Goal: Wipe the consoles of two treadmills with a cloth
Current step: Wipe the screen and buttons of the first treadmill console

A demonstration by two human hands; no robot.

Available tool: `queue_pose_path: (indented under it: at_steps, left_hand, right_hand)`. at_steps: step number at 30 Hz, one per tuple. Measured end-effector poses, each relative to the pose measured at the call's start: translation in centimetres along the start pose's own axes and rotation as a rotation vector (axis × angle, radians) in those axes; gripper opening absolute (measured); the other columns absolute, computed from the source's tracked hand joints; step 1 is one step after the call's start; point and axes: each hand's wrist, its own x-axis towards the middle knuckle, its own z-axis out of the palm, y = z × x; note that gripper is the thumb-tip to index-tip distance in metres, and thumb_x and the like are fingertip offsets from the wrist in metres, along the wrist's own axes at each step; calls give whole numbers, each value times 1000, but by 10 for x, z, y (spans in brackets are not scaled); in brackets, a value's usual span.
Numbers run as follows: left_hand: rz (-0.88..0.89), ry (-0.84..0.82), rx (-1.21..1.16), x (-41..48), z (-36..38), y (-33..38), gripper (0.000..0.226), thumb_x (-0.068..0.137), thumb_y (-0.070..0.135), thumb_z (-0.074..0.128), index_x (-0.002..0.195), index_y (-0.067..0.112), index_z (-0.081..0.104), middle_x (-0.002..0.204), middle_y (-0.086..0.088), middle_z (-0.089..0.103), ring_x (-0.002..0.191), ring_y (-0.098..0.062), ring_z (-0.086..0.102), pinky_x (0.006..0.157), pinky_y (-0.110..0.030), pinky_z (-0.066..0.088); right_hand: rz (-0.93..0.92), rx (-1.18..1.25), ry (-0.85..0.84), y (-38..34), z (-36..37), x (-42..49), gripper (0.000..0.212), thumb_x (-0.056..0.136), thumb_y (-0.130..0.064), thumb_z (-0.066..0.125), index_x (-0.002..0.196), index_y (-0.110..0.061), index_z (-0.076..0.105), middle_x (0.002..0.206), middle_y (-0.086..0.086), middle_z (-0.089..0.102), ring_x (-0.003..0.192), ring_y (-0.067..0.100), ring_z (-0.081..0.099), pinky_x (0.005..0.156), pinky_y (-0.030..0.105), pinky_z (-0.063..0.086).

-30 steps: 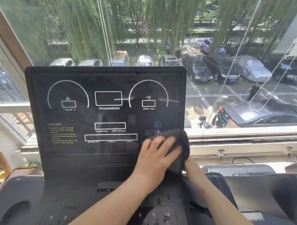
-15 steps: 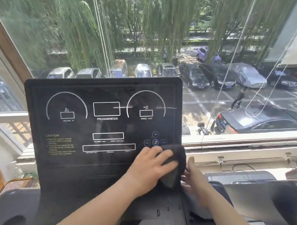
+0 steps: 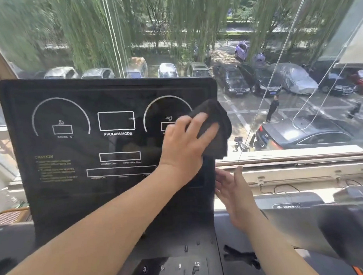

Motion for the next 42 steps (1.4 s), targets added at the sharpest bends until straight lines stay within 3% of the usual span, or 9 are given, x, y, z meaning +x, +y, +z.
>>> queue_pose_path:
  at_steps: [4,10,20,24,27,30,34,38,42]
  left_hand:
    - [492,-140,82,-33,4,-18,60,83,1,38,131,27,66,139,-6,63,110,-35,62,75,-45,45]
    - [-149,36,51,-4,-19,-24,73,67,9,56,137,27,64,141,-9,60,114,-37,52,80,-47,47]
    - [187,-275,-168,-164,49,90,44,65,9,67,107,21,73,122,-6,69,93,-32,58,60,-35,45]
    - [-43,-504,-337,-205,36,113,65,61,8,73,122,30,71,128,3,67,98,-28,60,66,-35,58]
    - [-161,-741,-539,-199,7,114,69,74,12,52,135,42,62,139,16,57,114,-21,51,95,-36,53]
    - [-470,-949,-1073,-185,-17,98,52,81,7,54,121,35,72,122,10,74,112,-19,67,102,-37,54]
    - [-944,-995,-1511,-170,-29,67,25,82,8,73,106,14,78,109,-12,80,104,-33,75,92,-43,58]
    - [-854,-810,-889,-171,-16,57,28,82,41,68,100,20,70,98,3,73,93,-22,69,95,-46,58]
    - [-589,-675,-383,-198,-17,85,89,86,71,53,161,36,19,146,5,35,130,-22,41,104,-43,48]
  right_hand:
    - [10,2,99,2,-6,-7,69,109,-63,29,120,-11,74,122,12,78,120,29,71,109,47,51]
    - [29,-113,115,5,-6,-26,51,112,-49,37,114,-13,72,118,11,78,113,25,73,105,47,54]
    - [94,-69,356,34,-21,-68,29,107,-24,45,100,-9,69,101,9,75,88,19,69,77,31,54]
    - [143,-145,306,53,-33,-76,30,108,-26,48,101,-8,71,108,10,76,95,19,71,78,29,53]
    - [149,-184,271,62,-35,-79,32,109,-30,47,106,-10,72,112,9,75,104,20,71,83,30,54]
    - [179,-180,227,61,-35,-78,32,110,-32,48,109,-11,71,115,8,76,111,24,70,103,40,54]
    - [214,-163,142,54,-37,-76,36,110,-39,47,114,-12,70,109,5,78,94,24,70,76,35,55]
    - [198,-222,94,56,-33,-69,33,111,-35,47,118,-10,68,114,8,77,106,22,73,98,37,55]
    - [235,-329,56,64,-27,-62,27,109,-36,47,107,-24,71,116,0,75,115,19,68,114,41,47]
